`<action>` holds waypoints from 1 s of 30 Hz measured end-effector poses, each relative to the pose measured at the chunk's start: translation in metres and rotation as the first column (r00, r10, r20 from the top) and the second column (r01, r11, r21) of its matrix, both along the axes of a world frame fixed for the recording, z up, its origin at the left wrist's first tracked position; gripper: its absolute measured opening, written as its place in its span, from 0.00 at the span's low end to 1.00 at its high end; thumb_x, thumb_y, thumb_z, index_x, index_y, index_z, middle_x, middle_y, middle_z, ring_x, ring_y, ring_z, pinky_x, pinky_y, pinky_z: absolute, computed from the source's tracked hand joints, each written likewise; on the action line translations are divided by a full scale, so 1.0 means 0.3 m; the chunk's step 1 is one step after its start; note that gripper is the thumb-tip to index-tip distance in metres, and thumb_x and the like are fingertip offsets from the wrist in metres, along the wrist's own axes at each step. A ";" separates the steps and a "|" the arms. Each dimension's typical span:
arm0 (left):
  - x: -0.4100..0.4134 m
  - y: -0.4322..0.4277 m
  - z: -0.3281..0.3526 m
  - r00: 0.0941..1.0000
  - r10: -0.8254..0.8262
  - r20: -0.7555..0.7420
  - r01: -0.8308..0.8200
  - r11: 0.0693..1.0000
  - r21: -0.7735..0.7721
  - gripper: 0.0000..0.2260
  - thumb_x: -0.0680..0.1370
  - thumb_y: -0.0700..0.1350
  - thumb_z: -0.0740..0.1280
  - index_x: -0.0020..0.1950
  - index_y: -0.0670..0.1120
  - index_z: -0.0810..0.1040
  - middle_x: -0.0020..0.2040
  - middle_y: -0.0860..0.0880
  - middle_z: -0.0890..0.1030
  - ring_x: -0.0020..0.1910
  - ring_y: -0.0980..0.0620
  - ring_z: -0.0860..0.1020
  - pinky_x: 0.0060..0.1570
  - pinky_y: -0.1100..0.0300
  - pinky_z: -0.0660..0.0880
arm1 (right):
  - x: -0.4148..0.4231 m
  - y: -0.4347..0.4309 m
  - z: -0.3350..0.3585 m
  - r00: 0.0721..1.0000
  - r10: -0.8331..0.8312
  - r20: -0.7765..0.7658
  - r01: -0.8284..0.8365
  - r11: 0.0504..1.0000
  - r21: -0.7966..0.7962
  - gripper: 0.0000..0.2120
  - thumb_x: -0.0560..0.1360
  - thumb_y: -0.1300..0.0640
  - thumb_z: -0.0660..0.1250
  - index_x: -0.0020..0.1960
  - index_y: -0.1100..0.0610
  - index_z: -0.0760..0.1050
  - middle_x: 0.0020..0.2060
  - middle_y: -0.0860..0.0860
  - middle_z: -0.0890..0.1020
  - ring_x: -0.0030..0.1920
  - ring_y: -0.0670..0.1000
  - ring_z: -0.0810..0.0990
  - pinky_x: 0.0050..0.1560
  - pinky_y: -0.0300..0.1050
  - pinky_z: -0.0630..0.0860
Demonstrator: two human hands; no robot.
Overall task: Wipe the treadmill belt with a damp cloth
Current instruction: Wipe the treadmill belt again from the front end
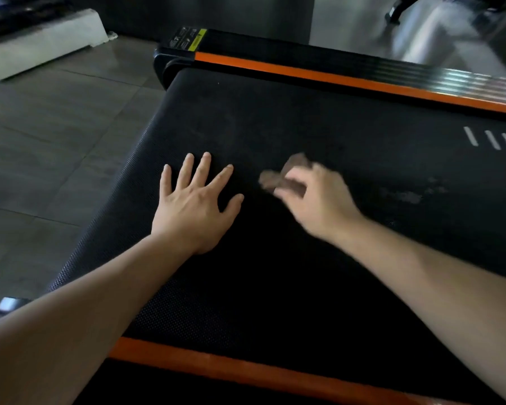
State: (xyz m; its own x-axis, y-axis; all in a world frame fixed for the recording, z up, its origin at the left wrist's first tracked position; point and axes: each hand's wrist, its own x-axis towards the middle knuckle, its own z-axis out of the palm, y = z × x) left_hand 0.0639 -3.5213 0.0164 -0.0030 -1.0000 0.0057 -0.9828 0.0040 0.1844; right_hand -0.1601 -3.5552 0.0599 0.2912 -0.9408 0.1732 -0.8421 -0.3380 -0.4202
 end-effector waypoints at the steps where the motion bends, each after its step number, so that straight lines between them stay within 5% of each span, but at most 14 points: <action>1: -0.001 0.001 -0.001 1.000 0.000 0.004 0.000 1.000 0.000 0.33 0.79 0.71 0.43 0.83 0.62 0.53 0.85 0.49 0.49 0.84 0.46 0.42 0.80 0.39 0.39 | -0.014 0.051 0.000 0.998 0.070 -0.010 -0.070 0.998 0.010 0.09 0.74 0.45 0.72 0.49 0.48 0.83 0.43 0.53 0.82 0.44 0.57 0.81 0.51 0.54 0.75; 3: -0.003 0.004 -0.001 1.000 0.001 0.002 -0.001 1.000 -0.001 0.33 0.79 0.71 0.43 0.83 0.62 0.53 0.85 0.49 0.49 0.84 0.46 0.42 0.80 0.39 0.39 | -0.059 0.040 0.008 0.995 0.073 -0.066 -0.075 0.997 -0.023 0.10 0.75 0.43 0.71 0.51 0.48 0.83 0.43 0.53 0.82 0.45 0.57 0.81 0.52 0.55 0.75; 8: -0.005 0.007 0.010 1.000 0.006 -0.026 -0.006 1.000 0.004 0.31 0.81 0.69 0.47 0.83 0.61 0.56 0.85 0.48 0.51 0.84 0.46 0.43 0.80 0.39 0.39 | -0.113 -0.123 -0.001 0.929 -0.364 -0.062 0.361 0.931 -0.057 0.15 0.78 0.40 0.66 0.56 0.50 0.79 0.49 0.54 0.83 0.52 0.61 0.81 0.57 0.58 0.76; 14: -0.030 0.065 0.042 0.993 -0.012 -0.121 0.014 1.000 0.016 0.27 0.83 0.62 0.53 0.81 0.56 0.62 0.84 0.46 0.54 0.84 0.45 0.46 0.80 0.39 0.40 | -0.035 0.251 -0.008 0.995 0.091 -0.043 -0.090 0.996 0.029 0.13 0.74 0.40 0.67 0.48 0.48 0.83 0.42 0.52 0.81 0.44 0.56 0.80 0.50 0.53 0.73; 20: -0.060 0.213 0.017 0.997 -0.067 -0.041 0.069 0.996 0.049 0.30 0.82 0.64 0.48 0.84 0.58 0.52 0.85 0.47 0.46 0.83 0.47 0.39 0.79 0.40 0.35 | -0.148 0.076 -0.016 0.957 -0.283 -0.061 0.280 0.959 -0.050 0.13 0.77 0.41 0.68 0.52 0.49 0.80 0.48 0.52 0.81 0.50 0.58 0.81 0.56 0.57 0.75; 26: -0.060 0.210 -0.003 0.997 -0.074 -0.016 0.074 0.997 0.019 0.30 0.82 0.64 0.48 0.84 0.57 0.53 0.85 0.47 0.47 0.84 0.46 0.41 0.79 0.40 0.36 | -0.139 0.377 -0.021 0.985 0.167 -0.037 -0.164 0.984 0.069 0.16 0.73 0.38 0.65 0.49 0.47 0.83 0.42 0.50 0.82 0.44 0.54 0.80 0.48 0.53 0.73; 28: -0.060 0.215 -0.006 0.997 -0.073 -0.012 0.073 0.997 0.019 0.30 0.83 0.64 0.48 0.84 0.57 0.52 0.85 0.47 0.47 0.84 0.47 0.40 0.79 0.40 0.36 | -0.185 0.314 -0.019 0.984 0.154 -0.090 -0.155 0.988 -0.002 0.17 0.73 0.36 0.64 0.49 0.47 0.83 0.41 0.50 0.81 0.43 0.55 0.80 0.48 0.54 0.73; 30: -0.062 0.216 -0.003 0.998 -0.070 -0.005 0.070 0.997 0.026 0.30 0.83 0.64 0.48 0.84 0.57 0.52 0.85 0.47 0.47 0.83 0.47 0.40 0.79 0.40 0.36 | -0.220 0.227 -0.015 0.995 -0.032 -0.096 0.027 0.999 -0.046 0.14 0.74 0.39 0.67 0.51 0.47 0.83 0.43 0.51 0.81 0.45 0.57 0.81 0.50 0.55 0.75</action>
